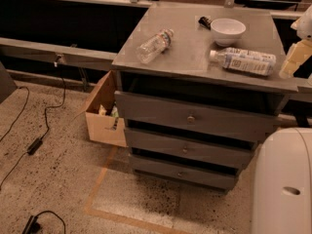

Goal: Pick blue plastic bottle from white bowl and place on counter

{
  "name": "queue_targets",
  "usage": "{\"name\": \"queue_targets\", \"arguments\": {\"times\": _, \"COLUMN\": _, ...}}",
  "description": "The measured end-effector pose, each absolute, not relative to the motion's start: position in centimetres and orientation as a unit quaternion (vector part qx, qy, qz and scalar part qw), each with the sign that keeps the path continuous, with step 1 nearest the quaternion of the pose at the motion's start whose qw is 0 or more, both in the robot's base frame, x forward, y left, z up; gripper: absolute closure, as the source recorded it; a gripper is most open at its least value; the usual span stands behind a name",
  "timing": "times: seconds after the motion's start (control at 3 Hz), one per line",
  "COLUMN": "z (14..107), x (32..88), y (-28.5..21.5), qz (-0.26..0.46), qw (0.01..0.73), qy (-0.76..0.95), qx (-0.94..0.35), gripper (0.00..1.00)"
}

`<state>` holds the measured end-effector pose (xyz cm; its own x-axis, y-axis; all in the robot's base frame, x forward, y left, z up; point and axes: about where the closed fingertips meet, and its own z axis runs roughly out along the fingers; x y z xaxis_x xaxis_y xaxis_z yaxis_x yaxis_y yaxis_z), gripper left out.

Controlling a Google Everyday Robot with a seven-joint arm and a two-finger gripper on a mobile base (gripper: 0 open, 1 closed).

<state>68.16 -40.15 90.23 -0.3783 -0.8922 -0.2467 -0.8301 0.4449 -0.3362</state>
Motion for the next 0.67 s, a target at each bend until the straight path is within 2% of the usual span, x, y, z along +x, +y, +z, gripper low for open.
{"name": "queue_targets", "arguments": {"times": 0.33, "z": 94.1, "x": 66.6, "y": -44.0, "qz": -0.095, "qw": 0.26, "qy": 0.854, "qx": -0.441, "gripper": 0.0}}
{"name": "queue_targets", "arguments": {"times": 0.67, "z": 95.6, "x": 65.7, "y": -46.8, "qz": -0.141, "qw": 0.232, "qy": 0.892, "qx": -0.361, "gripper": 0.0}}
